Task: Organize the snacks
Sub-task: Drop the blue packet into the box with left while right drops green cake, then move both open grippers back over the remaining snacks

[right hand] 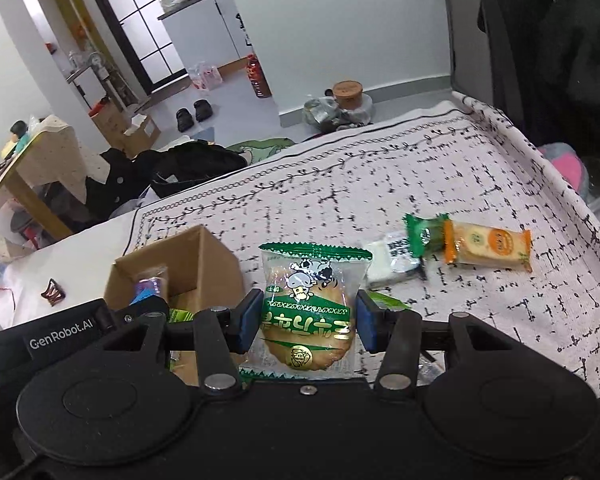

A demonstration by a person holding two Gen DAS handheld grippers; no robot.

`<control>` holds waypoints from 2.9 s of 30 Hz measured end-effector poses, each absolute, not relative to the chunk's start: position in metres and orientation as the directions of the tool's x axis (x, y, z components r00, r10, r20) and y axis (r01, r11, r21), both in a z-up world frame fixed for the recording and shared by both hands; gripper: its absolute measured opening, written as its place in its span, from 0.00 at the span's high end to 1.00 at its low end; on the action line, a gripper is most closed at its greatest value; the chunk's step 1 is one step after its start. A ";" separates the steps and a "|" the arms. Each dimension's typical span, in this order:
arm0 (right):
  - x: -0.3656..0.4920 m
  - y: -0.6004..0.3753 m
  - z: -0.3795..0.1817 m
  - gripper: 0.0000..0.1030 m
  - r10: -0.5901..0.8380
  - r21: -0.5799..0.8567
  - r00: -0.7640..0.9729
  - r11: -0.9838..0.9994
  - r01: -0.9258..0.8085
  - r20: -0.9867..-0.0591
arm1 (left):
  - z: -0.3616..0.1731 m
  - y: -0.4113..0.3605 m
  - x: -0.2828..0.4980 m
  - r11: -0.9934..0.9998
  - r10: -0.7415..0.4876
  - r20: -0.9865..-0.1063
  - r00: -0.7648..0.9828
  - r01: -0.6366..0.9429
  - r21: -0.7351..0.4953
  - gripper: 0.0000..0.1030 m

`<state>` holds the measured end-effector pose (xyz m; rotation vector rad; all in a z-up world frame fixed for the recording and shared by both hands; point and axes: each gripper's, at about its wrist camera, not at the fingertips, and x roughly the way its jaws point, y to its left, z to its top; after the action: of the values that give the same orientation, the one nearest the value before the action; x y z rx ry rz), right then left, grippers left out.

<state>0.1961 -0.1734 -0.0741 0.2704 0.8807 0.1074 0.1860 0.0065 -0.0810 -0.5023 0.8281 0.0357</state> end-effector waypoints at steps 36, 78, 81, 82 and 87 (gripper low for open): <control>0.197 -0.086 -0.056 0.54 0.267 0.272 0.651 0.958 -0.097 -0.710 | -0.078 0.102 0.169 0.793 -0.056 -0.727 0.684 -0.412 -0.448 0.69; 0.194 -0.149 -0.078 0.19 0.259 0.326 0.595 0.945 0.005 -0.760 | -0.096 0.096 0.180 0.781 -0.018 -0.801 0.599 -0.492 -0.385 0.15; 0.189 -0.168 -0.075 0.17 0.230 0.313 0.605 0.949 0.033 -0.762 | -0.093 0.085 0.179 0.794 -0.028 -0.795 0.606 -0.469 -0.386 0.15; 0.187 -0.174 -0.075 0.17 0.220 0.308 0.609 0.950 0.043 -0.762 | -0.093 0.080 0.179 0.799 -0.035 -0.795 0.606 -0.461 -0.387 0.15; 0.178 -0.198 -0.074 0.14 0.190 0.287 0.618 0.956 0.060 -0.763 | -0.089 0.058 0.177 0.827 -0.065 -0.788 0.612 -0.409 -0.385 0.15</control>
<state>0.1776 -0.1980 -0.0736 0.2983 0.9047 0.0757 0.1771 0.0582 -0.0891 -0.5810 0.9022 0.2121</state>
